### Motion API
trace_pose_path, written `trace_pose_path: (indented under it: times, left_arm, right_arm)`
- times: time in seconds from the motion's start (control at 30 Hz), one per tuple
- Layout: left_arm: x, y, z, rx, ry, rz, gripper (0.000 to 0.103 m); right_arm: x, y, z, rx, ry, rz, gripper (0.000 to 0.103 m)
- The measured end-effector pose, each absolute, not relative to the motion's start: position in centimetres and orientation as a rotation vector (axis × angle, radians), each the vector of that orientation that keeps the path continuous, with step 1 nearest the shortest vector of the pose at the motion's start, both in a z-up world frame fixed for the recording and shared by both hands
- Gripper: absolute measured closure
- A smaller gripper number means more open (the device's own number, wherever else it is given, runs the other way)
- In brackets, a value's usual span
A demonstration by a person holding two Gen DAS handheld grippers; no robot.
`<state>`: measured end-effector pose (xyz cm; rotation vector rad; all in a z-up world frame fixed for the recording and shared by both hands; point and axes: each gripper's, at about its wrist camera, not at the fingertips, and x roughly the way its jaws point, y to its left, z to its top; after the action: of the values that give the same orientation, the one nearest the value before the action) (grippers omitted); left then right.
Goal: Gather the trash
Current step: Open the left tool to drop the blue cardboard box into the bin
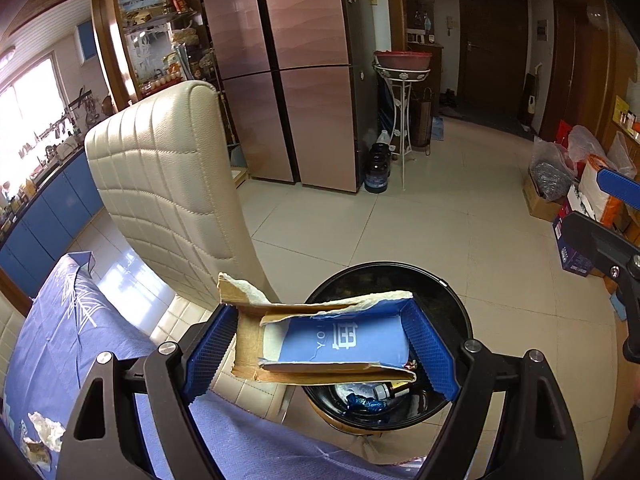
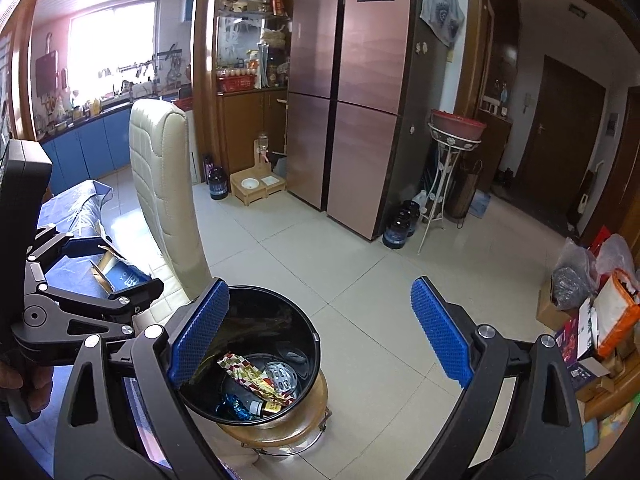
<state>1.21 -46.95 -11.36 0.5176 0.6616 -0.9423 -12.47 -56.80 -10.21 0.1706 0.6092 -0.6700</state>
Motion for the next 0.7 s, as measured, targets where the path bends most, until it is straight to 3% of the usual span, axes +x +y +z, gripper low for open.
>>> trace_pose_path:
  times: [0.37, 0.5, 0.7]
  left_arm:
    - [0.6, -48.7, -11.4, 0.526, 0.711, -0.994, 0.021]
    - [1.2, -48.7, -11.5, 0.499, 0.751, -0.996, 0.012]
    - [1.8, -47.9, -11.0, 0.462, 0.758, -0.991, 0.011]
  right_arm:
    - [-13.8, -57.3, -10.3, 0.18, 0.615, -0.711, 0.011]
    - [-13.9, -57.4, -10.2, 0.187, 0.617, -0.715, 0.011]
    - [-13.2, -57.0, -10.2, 0.188, 0.621, -0.701, 0.011]
